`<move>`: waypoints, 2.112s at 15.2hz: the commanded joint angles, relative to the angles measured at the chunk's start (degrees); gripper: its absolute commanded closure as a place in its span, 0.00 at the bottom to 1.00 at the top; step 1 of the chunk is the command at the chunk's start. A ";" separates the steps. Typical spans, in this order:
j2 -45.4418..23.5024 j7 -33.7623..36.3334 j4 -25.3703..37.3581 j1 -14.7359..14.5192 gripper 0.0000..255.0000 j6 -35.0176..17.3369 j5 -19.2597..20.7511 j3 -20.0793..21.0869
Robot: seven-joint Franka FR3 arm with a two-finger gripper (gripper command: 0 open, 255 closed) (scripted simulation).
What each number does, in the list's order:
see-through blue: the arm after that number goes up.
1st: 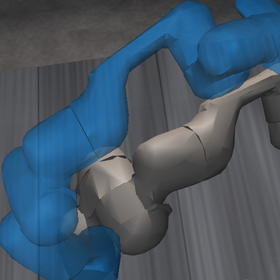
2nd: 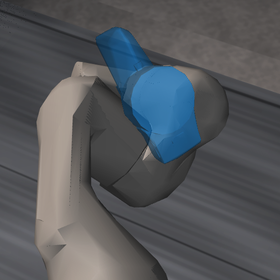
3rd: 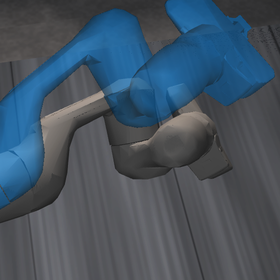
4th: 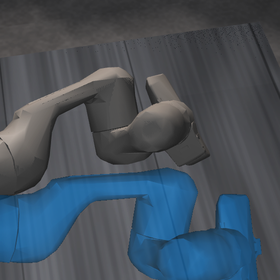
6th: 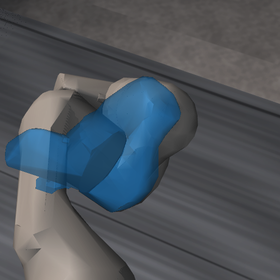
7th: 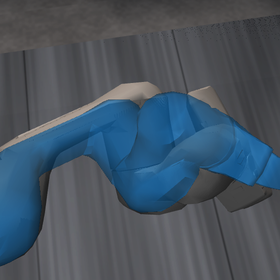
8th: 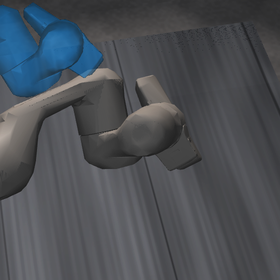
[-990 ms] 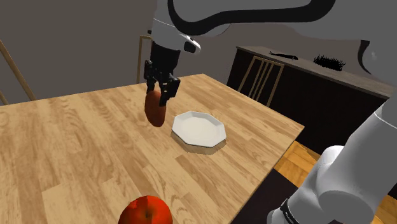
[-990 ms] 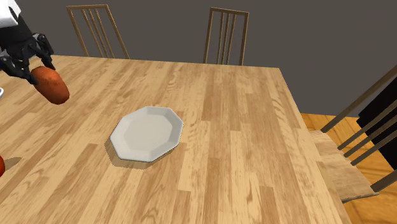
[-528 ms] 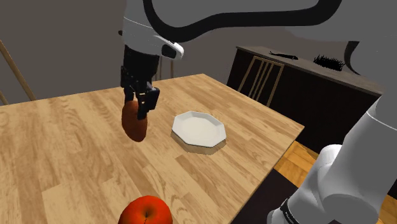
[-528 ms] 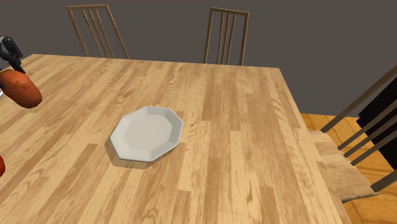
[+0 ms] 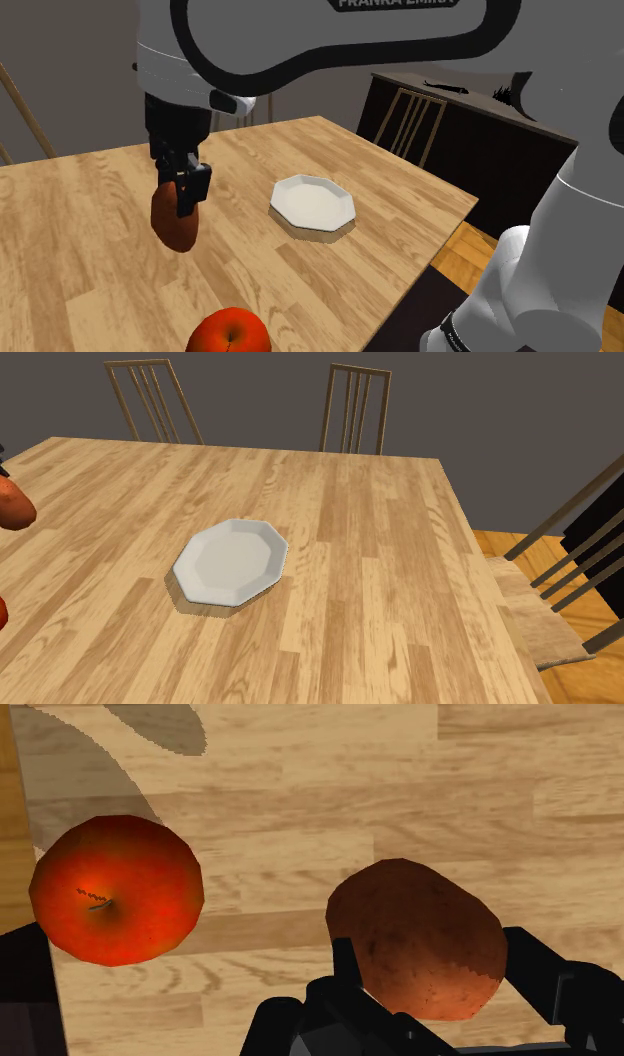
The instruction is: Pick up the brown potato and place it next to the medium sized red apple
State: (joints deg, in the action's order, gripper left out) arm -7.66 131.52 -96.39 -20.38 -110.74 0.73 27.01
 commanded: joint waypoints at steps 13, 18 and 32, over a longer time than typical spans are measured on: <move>-1.56 0.38 -8.96 -0.13 1.00 -10.38 0.85 -0.15; -2.75 0.70 -11.46 -0.28 1.00 -13.95 1.52 -0.29; -7.61 2.31 -16.71 -1.05 1.00 -23.57 4.45 -1.13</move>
State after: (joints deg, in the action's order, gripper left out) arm -14.33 133.38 -112.55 -21.23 -133.88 4.71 26.07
